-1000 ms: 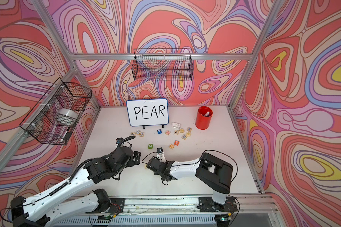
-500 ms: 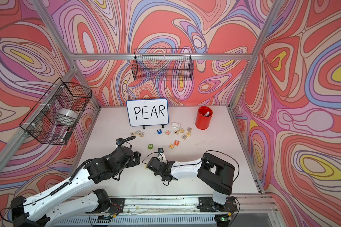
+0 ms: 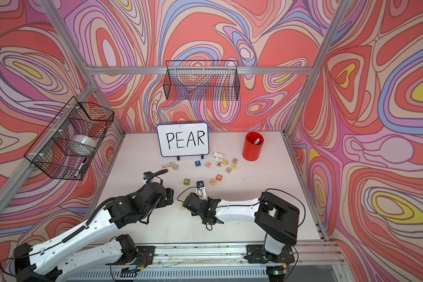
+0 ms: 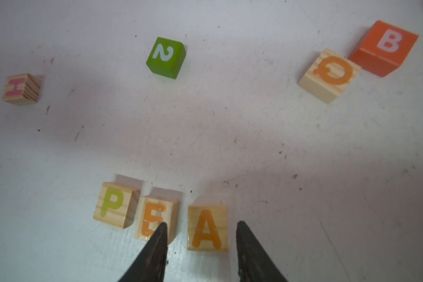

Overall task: Spell the uppercase word “pear” with letter blocks
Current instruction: Place the letter block at the center of the board.

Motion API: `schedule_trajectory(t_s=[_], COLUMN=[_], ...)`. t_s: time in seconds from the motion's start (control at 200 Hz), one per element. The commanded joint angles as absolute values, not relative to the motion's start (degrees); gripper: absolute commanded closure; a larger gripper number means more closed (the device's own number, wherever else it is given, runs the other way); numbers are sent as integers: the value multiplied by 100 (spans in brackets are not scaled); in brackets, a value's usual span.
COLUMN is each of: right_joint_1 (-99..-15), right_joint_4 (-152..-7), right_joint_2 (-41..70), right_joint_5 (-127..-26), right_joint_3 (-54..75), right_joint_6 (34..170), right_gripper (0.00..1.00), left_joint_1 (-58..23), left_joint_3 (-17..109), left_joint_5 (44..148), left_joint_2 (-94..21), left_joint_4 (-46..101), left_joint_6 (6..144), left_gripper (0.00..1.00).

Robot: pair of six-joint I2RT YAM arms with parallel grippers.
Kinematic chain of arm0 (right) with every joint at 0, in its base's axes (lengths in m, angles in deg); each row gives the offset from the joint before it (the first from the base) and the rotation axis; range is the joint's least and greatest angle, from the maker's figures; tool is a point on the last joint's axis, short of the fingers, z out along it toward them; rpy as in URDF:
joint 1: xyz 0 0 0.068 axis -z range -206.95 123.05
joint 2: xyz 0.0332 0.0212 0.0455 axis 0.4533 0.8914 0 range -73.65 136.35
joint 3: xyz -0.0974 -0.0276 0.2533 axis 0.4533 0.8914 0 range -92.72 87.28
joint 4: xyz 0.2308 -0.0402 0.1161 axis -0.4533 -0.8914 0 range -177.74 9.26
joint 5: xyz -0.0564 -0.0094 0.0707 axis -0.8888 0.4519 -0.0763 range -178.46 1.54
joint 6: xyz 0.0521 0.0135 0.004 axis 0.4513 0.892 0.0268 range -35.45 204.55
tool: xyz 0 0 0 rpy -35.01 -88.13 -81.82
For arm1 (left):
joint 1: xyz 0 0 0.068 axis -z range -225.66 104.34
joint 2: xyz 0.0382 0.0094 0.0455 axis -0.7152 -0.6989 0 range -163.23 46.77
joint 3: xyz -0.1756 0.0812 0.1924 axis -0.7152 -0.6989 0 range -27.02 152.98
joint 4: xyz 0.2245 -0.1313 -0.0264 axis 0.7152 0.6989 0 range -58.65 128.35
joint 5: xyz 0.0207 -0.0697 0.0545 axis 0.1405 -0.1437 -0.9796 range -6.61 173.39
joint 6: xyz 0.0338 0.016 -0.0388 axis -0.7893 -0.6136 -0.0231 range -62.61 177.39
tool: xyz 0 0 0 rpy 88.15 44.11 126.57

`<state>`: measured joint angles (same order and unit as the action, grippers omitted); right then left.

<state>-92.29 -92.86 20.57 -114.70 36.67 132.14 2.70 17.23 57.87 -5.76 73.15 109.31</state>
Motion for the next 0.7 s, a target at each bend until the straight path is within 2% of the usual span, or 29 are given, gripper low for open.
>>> schedule_trajectory(t_s=[0.0, 0.185, 0.25, 0.416, 0.691], right_joint_1=[-9268, -9261, -9232, -8982, -7854], right_joint_4=[-9640, -10070, -10216, -10553, -10600], right_joint_2=[1693, 1202, 1078, 892, 301], right_joint_5=[-11960, -12948, -13270, -13697, -13310], right_joint_3=[3644, 3401, 3283, 3109, 3358], right_joint_6=[13202, 13113, 13012, 12779, 12639], right_gripper=[50, 37, 29, 18, 14], left_joint_1=[244, 249, 243, 166, -180], left_joint_3=[1786, 1831, 1842, 1856, 1864], left_joint_5=[5506, 5294, 5225, 5061, 5230], left_joint_2=[-464, -435, -463, -598, -811], left_joint_4=[7643, 7712, 7734, 7855, 7619], left_joint_6=[10989, 10991, 10986, 11091, 11014], left_gripper=[0, 0, 0, 0, 0])
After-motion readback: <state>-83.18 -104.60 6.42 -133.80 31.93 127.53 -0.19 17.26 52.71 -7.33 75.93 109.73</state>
